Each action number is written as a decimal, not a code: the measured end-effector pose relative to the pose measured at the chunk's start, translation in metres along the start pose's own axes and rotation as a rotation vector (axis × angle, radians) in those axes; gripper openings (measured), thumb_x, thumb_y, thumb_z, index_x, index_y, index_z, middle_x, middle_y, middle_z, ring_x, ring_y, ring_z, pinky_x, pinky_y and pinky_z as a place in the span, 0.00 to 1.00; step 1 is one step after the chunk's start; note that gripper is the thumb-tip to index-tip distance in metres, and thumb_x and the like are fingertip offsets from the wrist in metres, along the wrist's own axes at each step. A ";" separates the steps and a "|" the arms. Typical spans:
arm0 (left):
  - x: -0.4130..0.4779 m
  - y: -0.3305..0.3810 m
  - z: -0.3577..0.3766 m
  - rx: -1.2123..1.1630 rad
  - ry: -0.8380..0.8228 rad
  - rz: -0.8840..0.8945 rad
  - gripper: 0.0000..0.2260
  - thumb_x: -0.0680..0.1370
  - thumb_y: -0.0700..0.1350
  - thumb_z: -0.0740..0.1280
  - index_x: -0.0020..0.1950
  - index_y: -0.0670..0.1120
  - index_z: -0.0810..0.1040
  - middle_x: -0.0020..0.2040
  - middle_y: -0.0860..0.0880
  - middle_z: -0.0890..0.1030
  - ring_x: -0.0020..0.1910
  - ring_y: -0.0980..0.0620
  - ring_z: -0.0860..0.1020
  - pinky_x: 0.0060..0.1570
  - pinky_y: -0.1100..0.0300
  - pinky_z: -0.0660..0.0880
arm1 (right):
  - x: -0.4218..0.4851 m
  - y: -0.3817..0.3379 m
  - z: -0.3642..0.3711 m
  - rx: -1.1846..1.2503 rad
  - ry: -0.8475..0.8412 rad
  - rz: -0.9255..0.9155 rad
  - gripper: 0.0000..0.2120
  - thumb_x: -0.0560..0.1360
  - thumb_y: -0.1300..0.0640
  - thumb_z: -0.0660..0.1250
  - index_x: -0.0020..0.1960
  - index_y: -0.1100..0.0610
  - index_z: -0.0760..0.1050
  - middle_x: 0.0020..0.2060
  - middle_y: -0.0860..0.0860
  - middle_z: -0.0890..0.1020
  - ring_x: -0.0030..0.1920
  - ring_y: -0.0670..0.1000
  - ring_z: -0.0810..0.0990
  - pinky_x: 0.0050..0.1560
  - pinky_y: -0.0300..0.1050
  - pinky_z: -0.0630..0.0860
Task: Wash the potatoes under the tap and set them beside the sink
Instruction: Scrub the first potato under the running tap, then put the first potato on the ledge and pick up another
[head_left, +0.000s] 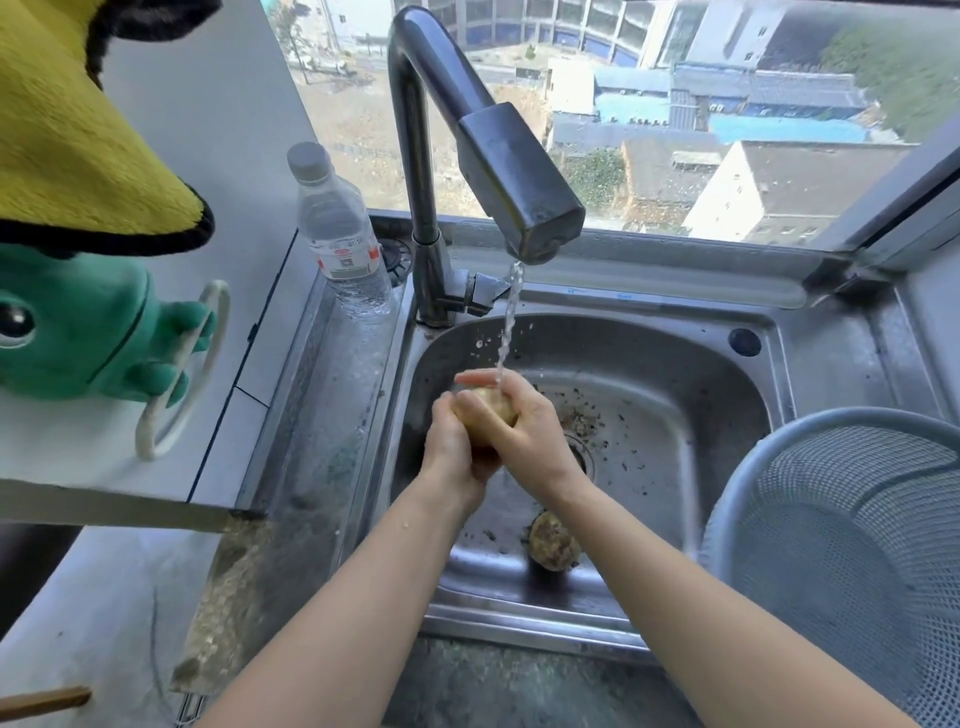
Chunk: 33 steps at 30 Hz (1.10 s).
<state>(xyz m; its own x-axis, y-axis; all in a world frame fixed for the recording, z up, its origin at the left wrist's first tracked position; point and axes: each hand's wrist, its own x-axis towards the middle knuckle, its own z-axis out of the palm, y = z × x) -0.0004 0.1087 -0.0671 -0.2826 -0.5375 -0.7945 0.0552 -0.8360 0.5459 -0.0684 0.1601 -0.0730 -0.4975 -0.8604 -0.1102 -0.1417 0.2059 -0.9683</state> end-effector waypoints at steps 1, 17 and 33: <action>0.000 -0.003 -0.002 0.060 -0.044 0.033 0.22 0.81 0.59 0.54 0.47 0.47 0.82 0.41 0.43 0.83 0.39 0.46 0.81 0.35 0.54 0.78 | 0.002 -0.003 0.001 -0.003 0.034 -0.006 0.09 0.74 0.49 0.69 0.51 0.51 0.82 0.46 0.48 0.85 0.49 0.47 0.83 0.53 0.49 0.81; -0.008 -0.014 0.005 0.596 -0.022 0.445 0.24 0.74 0.68 0.62 0.45 0.46 0.79 0.34 0.48 0.82 0.28 0.50 0.79 0.28 0.56 0.75 | 0.026 -0.004 -0.007 0.348 0.286 0.295 0.13 0.83 0.56 0.57 0.48 0.57 0.79 0.41 0.55 0.86 0.40 0.49 0.84 0.44 0.46 0.81; 0.002 0.027 -0.096 1.085 0.547 0.505 0.26 0.79 0.63 0.61 0.61 0.41 0.75 0.56 0.39 0.81 0.55 0.39 0.79 0.53 0.50 0.71 | 0.035 0.019 0.012 0.220 -0.102 0.592 0.14 0.80 0.69 0.54 0.55 0.66 0.78 0.42 0.59 0.81 0.32 0.49 0.78 0.28 0.34 0.77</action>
<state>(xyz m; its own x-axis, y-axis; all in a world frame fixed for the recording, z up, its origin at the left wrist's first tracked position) 0.0920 0.0745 -0.0793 -0.0216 -0.9519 -0.3057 -0.8250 -0.1558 0.5432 -0.0780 0.1279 -0.0981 -0.3523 -0.6723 -0.6511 0.3168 0.5690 -0.7589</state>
